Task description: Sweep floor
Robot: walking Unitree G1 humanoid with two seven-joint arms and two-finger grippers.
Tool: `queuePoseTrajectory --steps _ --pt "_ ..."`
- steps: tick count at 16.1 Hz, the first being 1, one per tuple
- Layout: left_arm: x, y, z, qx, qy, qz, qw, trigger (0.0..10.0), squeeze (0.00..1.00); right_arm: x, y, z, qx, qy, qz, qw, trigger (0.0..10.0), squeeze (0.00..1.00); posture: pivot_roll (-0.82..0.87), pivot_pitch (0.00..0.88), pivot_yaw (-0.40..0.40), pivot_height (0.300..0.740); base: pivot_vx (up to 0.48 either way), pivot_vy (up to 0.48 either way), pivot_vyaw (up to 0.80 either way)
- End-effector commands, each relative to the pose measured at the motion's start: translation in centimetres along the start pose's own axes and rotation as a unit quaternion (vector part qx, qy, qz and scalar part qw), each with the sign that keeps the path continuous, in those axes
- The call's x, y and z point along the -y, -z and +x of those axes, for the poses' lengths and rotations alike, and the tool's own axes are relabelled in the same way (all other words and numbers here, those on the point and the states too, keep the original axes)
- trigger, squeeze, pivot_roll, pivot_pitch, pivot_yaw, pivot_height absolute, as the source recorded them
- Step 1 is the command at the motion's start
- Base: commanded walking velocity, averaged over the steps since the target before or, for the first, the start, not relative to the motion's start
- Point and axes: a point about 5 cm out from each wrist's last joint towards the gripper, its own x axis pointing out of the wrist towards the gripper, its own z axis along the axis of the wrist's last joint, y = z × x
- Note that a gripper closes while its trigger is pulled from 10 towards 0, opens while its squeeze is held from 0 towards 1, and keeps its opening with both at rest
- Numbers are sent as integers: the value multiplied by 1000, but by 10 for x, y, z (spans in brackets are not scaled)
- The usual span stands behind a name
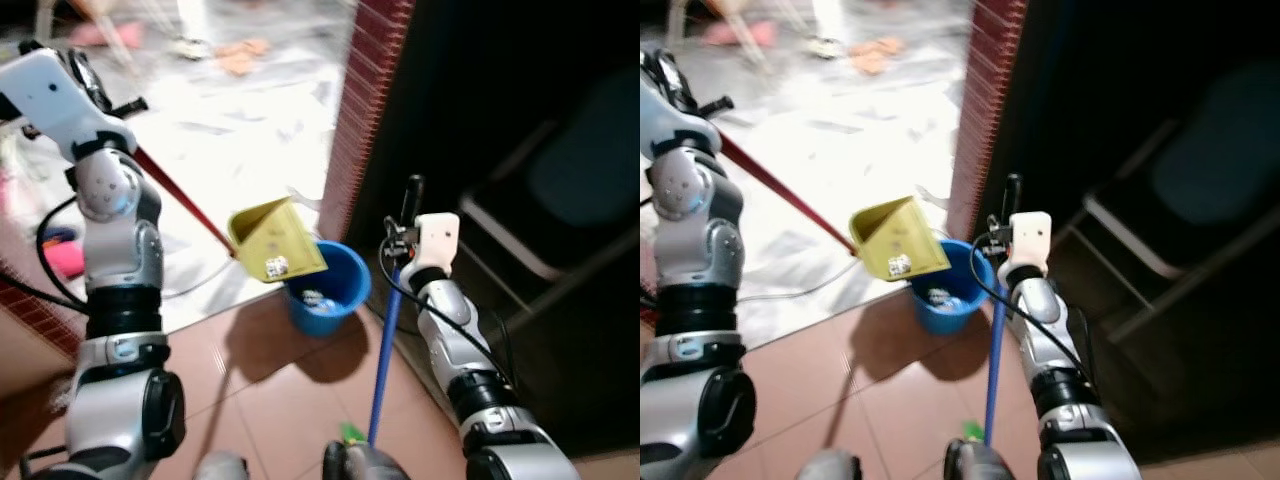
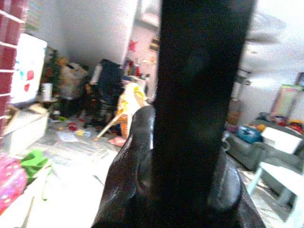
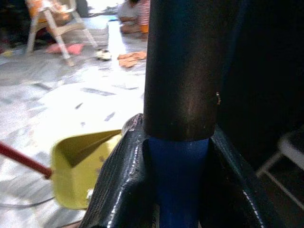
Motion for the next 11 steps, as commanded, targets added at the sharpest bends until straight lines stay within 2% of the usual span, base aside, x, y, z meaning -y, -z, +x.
queuePoseTrajectory --steps 1,4,5,11 --pt "9 -22 6 50 16 -14 999 10000 0 8 -6 2 7 4 -20 1000 10000 0 7 11 -42 740 0 0 -800" --pt "8 -25 6 60 15 -15 998 10000 0 8 -6 3 10 3 -20 1000 10000 0 9 9 -42 740 0 0 -729" --pt "7 -30 5 73 13 -14 997 10000 0 7 -7 3 12 1 -23 1000 10000 0 9 9 -42 740 0 0 0" --pt "8 -30 5 74 12 -13 997 10000 0 7 -7 4 12 2 -23 1000 10000 0 8 11 -42 740 0 0 0"
